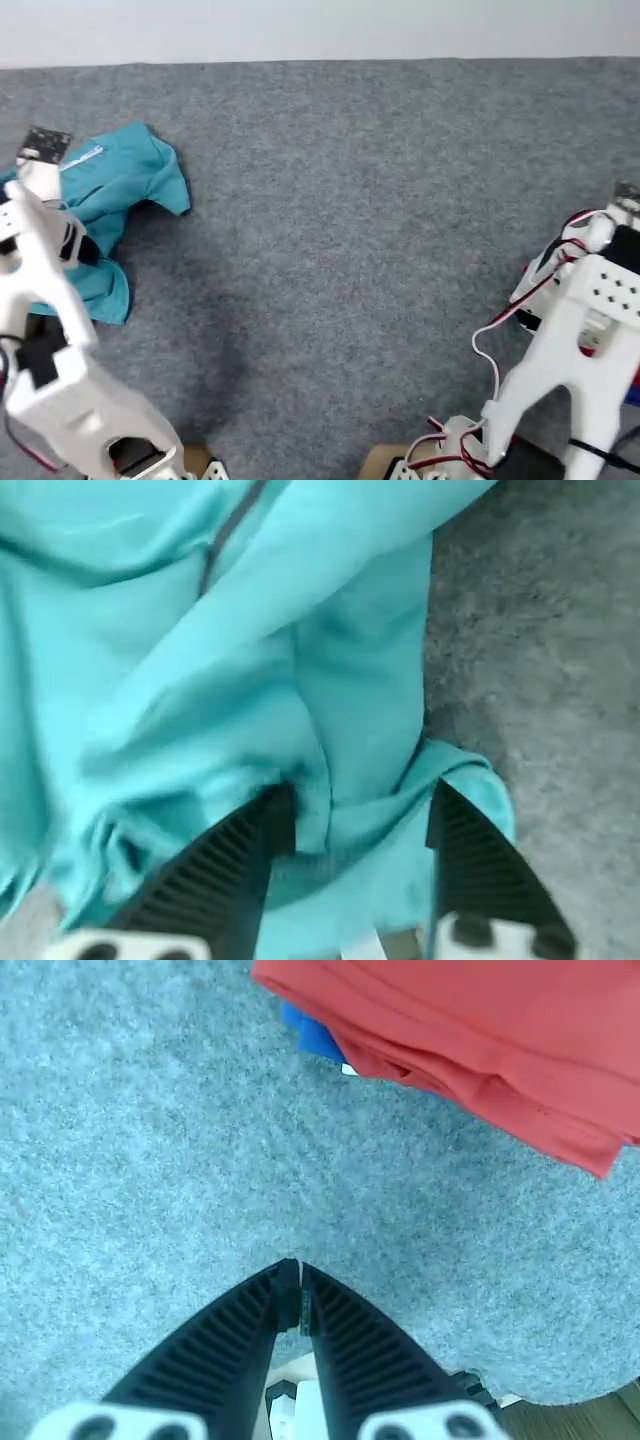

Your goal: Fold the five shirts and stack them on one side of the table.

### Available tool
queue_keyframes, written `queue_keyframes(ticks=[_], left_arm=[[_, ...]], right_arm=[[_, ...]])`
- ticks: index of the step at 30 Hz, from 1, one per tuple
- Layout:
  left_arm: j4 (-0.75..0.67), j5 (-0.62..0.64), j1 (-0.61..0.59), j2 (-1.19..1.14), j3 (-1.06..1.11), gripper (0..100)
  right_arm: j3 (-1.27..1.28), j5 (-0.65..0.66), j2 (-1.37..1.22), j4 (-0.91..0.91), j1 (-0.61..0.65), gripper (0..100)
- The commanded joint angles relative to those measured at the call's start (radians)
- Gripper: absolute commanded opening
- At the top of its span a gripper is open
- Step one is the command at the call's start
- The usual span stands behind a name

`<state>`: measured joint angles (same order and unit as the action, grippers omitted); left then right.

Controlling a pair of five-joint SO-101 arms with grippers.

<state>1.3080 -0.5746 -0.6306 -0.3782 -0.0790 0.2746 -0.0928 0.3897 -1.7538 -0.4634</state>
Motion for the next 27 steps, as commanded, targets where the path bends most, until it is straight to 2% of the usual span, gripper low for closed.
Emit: queue_keyframes(ticks=[1,4,10,13,18,23,27], left_arm=[[0.02,-0.028,0.002,-0.098,-0.13,14],[0.138,-0.035,0.021,-0.15,-0.271,0],[0.448,-0.06,0.132,-0.123,-0.604,0],[0.443,0.069,0.21,-0.035,-0.759,0],[0.445,0.265,0.45,0.155,-0.908,0],[0.445,0.345,0.736,0.302,-0.894,0],[0.445,0.367,0.901,0.328,-0.745,0]], right_arm=[[-0.003,-0.006,0.038,-0.036,0.008,0.9],[-0.003,-0.006,0.038,-0.036,0.008,0.9],[0.048,-0.006,0.039,-0.038,0.007,0.9],[0.068,-0.006,0.039,-0.038,0.007,0.9],[0.068,-0.006,0.039,-0.036,0.007,0.9],[0.066,-0.006,0.039,-0.035,0.007,0.9],[0.066,-0.006,0.039,-0.033,0.008,0.9]])
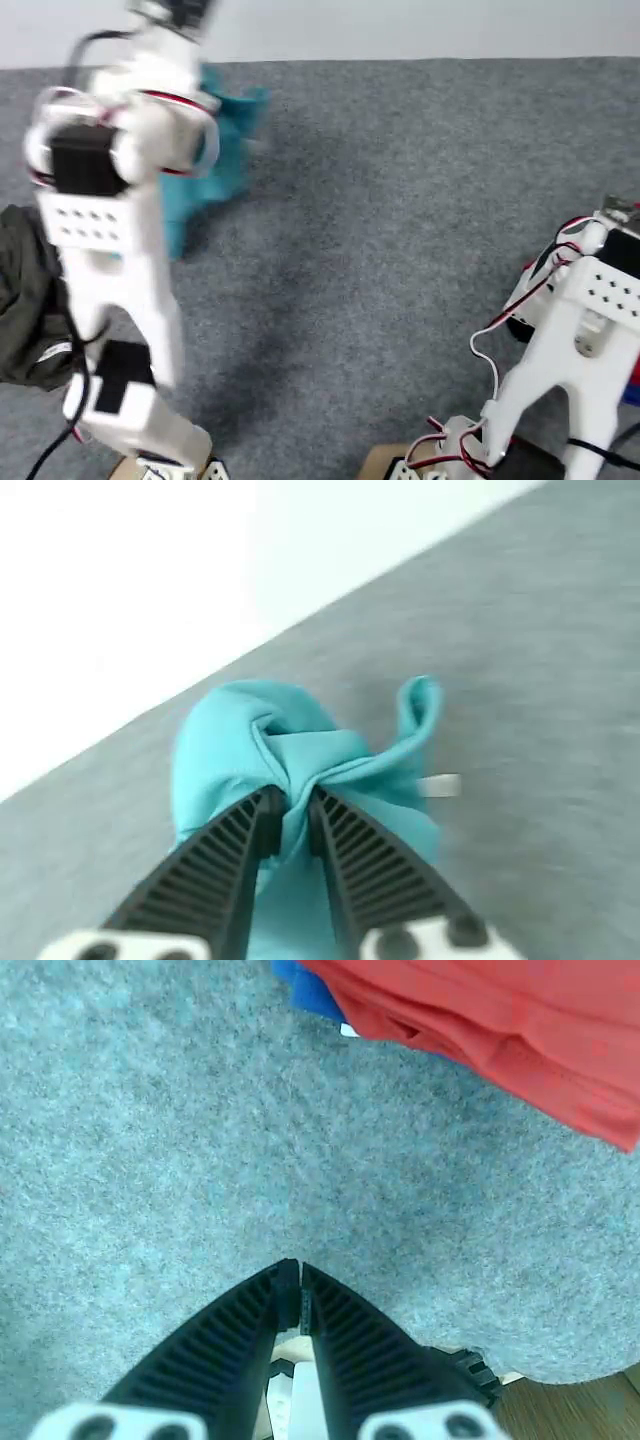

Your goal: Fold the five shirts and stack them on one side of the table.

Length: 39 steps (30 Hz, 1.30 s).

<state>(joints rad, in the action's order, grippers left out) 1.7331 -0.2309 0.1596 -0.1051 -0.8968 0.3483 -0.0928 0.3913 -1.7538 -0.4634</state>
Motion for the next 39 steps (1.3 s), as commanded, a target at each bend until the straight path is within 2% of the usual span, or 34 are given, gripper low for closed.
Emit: queue_keyframes(ticks=[1,8,13,17,23,26,32,36,39], left_arm=[[0.02,0.023,0.137,0.058,0.111,0],[0.018,0.025,0.124,0.087,0.308,2],[0.018,0.021,0.031,0.129,0.417,18],[0.02,-0.032,-0.132,0.164,0.461,20],[0.02,-0.143,-0.493,0.204,0.549,19],[0.018,-0.163,-0.6,0.224,0.575,19],[0.018,-0.158,-0.709,0.267,0.645,17],[0.018,-0.158,-0.792,0.29,0.725,15],[0.017,-0.158,-0.83,0.292,0.797,15]], right_arm=[[-0.008,-0.006,0.036,-0.031,0.012,0.9],[-0.009,0.16,0.038,-0.018,0.012,0.9],[-0.02,0.265,0.038,-0.019,0.012,0.9],[-0.081,0.311,0.038,-0.021,0.012,0.9],[-0.164,0.347,0.031,-0.021,0.024,0.9],[-0.178,0.354,0.027,-0.019,0.096,0.9],[-0.183,0.354,0.001,0.105,0.395,1.3],[-0.186,0.348,-0.117,0.17,0.536,13.2],[-0.245,0.347,-0.237,0.191,0.588,23.6]])
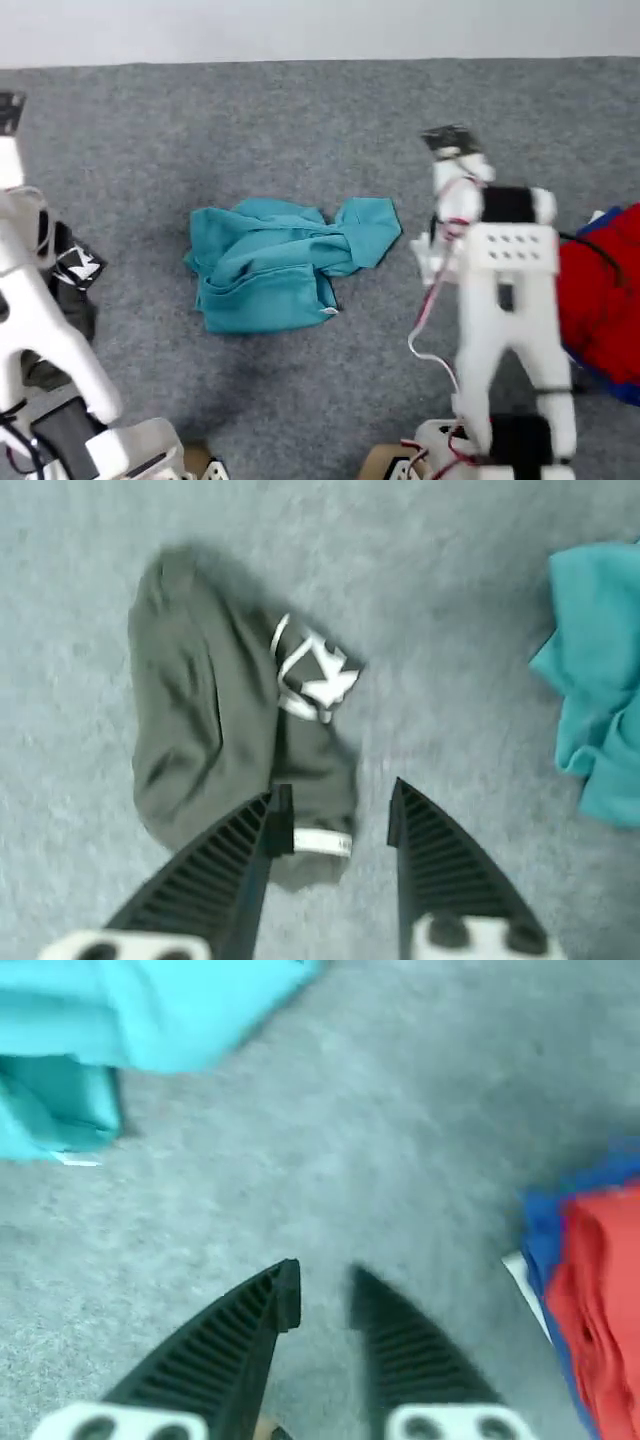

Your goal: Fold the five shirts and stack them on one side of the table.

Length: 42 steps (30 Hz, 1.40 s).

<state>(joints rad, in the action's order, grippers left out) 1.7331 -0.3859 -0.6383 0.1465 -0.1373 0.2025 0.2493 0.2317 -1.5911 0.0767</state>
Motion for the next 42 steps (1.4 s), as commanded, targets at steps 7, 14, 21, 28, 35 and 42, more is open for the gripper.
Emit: queue_keyframes(ticks=[7,14,21,28,35,42], left_arm=[[0.011,-0.005,-0.048,0.04,0.136,15],[-0.017,-0.005,-0.046,0.04,0.137,15],[-0.017,-0.005,-0.046,0.04,0.137,15],[-0.015,-0.005,-0.046,0.04,0.14,15],[-0.017,-0.005,-0.046,0.041,0.202,15],[-0.017,-0.005,-0.044,0.041,0.202,15]], right_arm=[[-0.356,0.005,-0.39,0.09,0.105,25.8],[-0.637,-0.061,-0.682,0.082,0.15,25.8],[-0.825,-0.127,-0.889,0.081,0.186,25.8],[-0.867,-0.15,-0.981,0.081,0.202,25.7],[-0.87,-0.15,-1.043,0.081,0.2,19.3],[-0.904,-0.143,-1.013,0.047,0.194,2.4]])
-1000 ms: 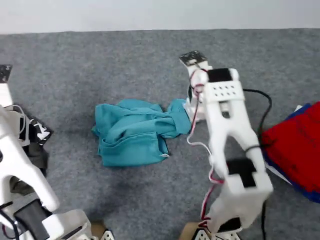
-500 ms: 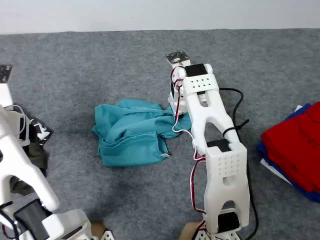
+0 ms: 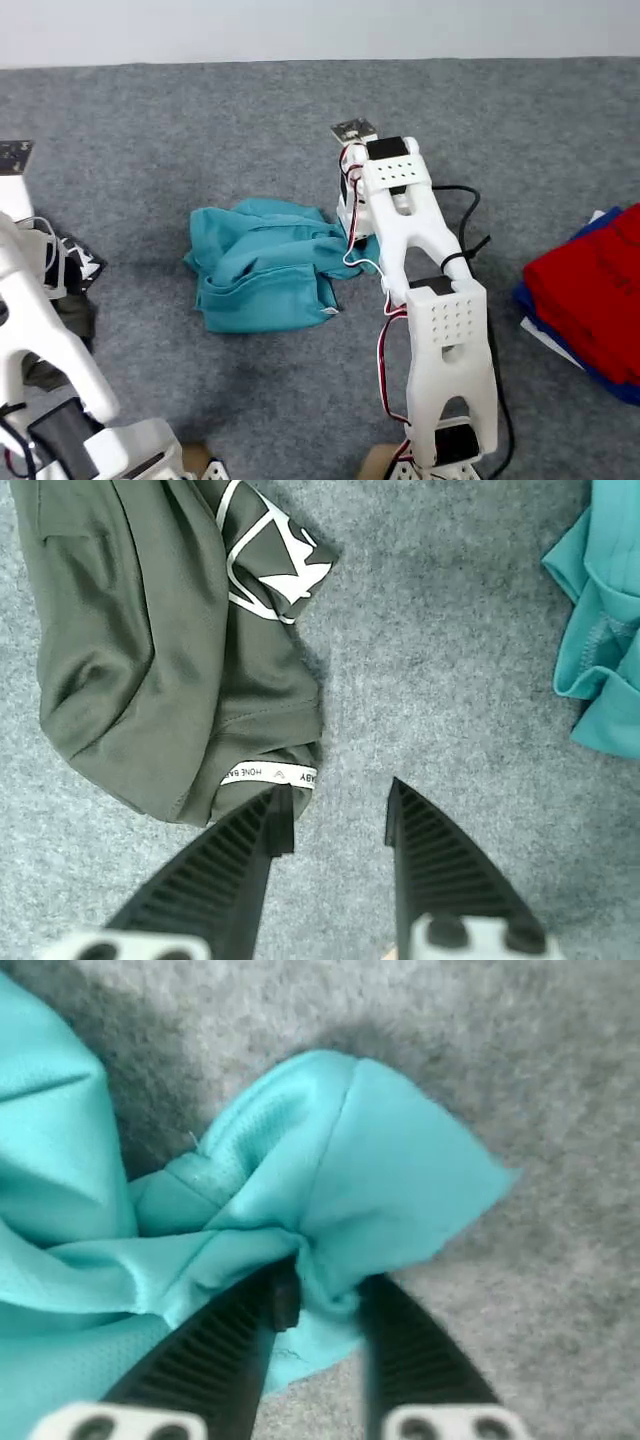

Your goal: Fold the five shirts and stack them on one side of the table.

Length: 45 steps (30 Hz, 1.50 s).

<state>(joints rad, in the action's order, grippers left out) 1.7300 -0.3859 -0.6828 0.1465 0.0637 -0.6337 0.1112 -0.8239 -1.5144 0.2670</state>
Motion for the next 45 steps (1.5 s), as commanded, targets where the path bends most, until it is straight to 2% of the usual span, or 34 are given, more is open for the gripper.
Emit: queue_keyframes(ticks=[1,7,18,23,28,34,40,45], left_arm=[[-0.014,-0.005,0.0,0.041,0.001,15],[-0.009,-0.005,0.002,0.089,0.001,15],[-0.006,-0.003,0.101,0.304,0.002,15],[0.008,-0.003,0.158,0.391,0.058,15],[-0.003,0.011,0.275,0.502,0.16,15],[-0.183,0.224,0.428,0.503,0.213,15],[-0.394,0.324,0.594,0.344,0.206,15],[-0.609,0.331,0.681,0.164,0.205,15]], right_arm=[[-0.094,-0.005,0.058,-0.048,0.002,1.1],[-0.327,0.029,0.176,-0.157,0.01,1.0],[-0.879,0.215,0.251,-0.163,0.005,0.9],[-0.977,0.244,0.257,-0.231,-0.019,0.9],[-0.98,0.239,0.251,-0.275,-0.087,0.9],[-0.865,0.242,0.257,-0.277,-0.163,0.9],[-0.79,0.242,0.251,-0.277,-0.177,0.9],[-0.698,0.259,0.249,-0.274,-0.157,0.9]])
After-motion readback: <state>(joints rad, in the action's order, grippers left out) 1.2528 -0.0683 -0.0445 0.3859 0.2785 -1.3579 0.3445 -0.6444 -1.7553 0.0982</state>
